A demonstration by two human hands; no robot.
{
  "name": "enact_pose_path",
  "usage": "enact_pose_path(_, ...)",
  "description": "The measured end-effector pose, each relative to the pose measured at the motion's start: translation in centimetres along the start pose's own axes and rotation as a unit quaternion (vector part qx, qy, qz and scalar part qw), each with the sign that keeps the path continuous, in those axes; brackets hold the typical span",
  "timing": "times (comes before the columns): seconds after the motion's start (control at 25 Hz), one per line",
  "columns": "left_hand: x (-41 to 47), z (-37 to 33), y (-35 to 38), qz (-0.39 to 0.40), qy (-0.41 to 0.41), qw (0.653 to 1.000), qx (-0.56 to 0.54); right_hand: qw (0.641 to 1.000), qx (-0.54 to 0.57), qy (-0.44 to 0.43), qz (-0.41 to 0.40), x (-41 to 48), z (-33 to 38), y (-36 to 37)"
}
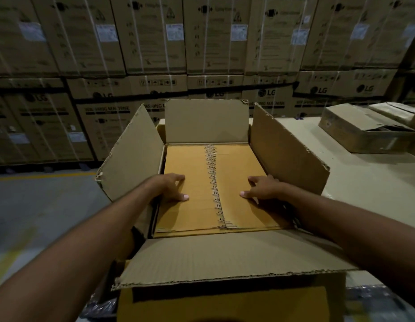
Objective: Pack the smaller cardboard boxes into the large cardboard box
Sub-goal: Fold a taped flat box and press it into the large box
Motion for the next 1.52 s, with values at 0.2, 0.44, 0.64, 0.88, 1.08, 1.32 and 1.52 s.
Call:
enact_pose_path(0.2,-0.1,0.1,0.3,0.029,0.004,0.998,0.061,0.997,-0.061,-0.02,0.036,0.6,0.5,-0.5)
enact_pose_path(0.44,-1.0,-1.7,-0.3,-0.03,0.038,0.977,0.208,0.97,-0.212,-0.111,-0.045,-0.4,4.0,-1.3)
enact_pose_path(0.64,-1.3,-5.8,1.3,0.036,0.212,0.966,0.144,0.983,-0.107,-0.136,0.055,-1.4,6.6,2.4)
enact_pose_path(0.88,-2.8,-9.1,-0.5,0.012,0.278,0.958,-0.074,0.984,0.024,-0.173,0.041,-5.0,8.6,-2.1)
enact_pose_path(1.08,-5.4,-16.1,-1.9,-0.004,0.401,0.894,-0.2,0.949,-0.048,-0.196,-0.243,-9.2,7.0,-10.6)
enact_pose_path(1.32,-4.9,-22.5,1.3,-0.084,0.452,0.874,0.158,0.897,-0.381,-0.01,-0.225,-9.5,2.2,-10.6)
enact_pose_path(1.52,-3.1,-17.4,1.0,-0.077,0.346,0.902,0.245,0.924,-0.303,-0.117,-0.201,-4.5,5.2,-6.0)
Point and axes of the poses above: each hand's wrist, its own x-axis towards the middle knuckle, its own y-axis out of the palm, z = x × y, the point moved 3 cm from there along x, towards the middle knuckle, and after that the axes turned 15 degrees about x, right-handed, at the moved point
